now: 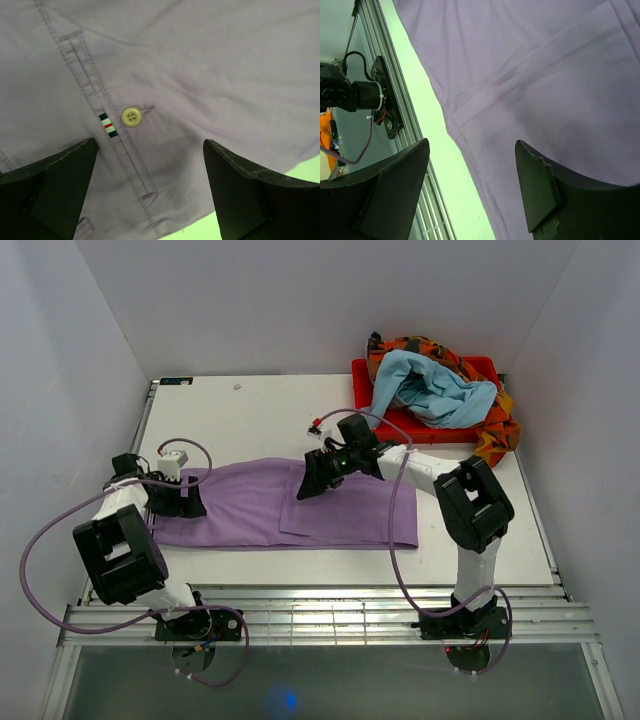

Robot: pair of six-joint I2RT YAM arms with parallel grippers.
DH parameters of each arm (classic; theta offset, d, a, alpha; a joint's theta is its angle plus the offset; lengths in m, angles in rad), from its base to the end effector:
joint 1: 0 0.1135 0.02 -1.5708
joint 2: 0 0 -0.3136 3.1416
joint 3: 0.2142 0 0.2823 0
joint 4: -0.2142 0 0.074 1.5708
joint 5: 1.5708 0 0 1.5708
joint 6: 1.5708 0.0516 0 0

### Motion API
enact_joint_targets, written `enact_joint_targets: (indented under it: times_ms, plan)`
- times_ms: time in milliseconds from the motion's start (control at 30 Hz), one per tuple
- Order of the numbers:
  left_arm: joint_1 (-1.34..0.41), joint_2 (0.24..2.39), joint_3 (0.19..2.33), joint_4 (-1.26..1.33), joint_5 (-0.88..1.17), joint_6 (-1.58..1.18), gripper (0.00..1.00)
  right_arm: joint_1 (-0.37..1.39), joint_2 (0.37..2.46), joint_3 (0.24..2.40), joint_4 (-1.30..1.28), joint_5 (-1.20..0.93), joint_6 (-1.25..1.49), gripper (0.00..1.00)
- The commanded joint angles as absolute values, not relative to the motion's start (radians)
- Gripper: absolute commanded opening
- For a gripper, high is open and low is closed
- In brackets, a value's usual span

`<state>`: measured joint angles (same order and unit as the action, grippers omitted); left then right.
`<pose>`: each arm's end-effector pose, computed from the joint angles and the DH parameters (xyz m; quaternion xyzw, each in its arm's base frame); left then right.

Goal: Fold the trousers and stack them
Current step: Fold the trousers

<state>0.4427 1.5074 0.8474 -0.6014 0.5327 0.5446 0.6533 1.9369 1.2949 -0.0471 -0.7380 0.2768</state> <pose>0.2741 0.1009 0.1919 0.0891 0.9499 -0.1586 0.2541 0.3566 0.3167 0.2179 -0.3090 0.7998 0.4700 0.2094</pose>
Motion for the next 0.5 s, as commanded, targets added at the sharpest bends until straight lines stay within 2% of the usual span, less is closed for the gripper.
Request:
enact_joint_targets:
  times_ms: [0, 67, 100, 267, 400, 467]
  plan:
    - [0.436, 1.411, 0.928, -0.69, 0.705, 0.572, 0.98, 0.579, 1.804, 1.347, -0.21, -0.767, 0.144, 0.75]
    - [0.411, 1.358, 0.969, -0.727, 0.758, 0.578, 0.98, 0.501, 1.749, 1.329, -0.311, -0.794, 0.073, 0.7]
    - [0.391, 1.344, 0.983, -0.741, 0.785, 0.578, 0.98, 0.471, 1.731, 1.309, -0.339, -0.798, 0.049, 0.64]
    - [0.151, 1.301, 1.006, -0.698, 0.808, 0.43, 0.97, 0.252, 1.657, 1.204, -0.469, -0.685, -0.164, 0.47]
    - [0.022, 1.373, 1.022, -0.585, 0.822, 0.278, 0.86, 0.175, 1.678, 1.206, -0.558, -0.529, -0.307, 0.3]
    - [-0.053, 1.414, 1.035, -0.506, 0.813, 0.217, 0.82, 0.167, 1.698, 1.172, -0.578, -0.485, -0.345, 0.26]
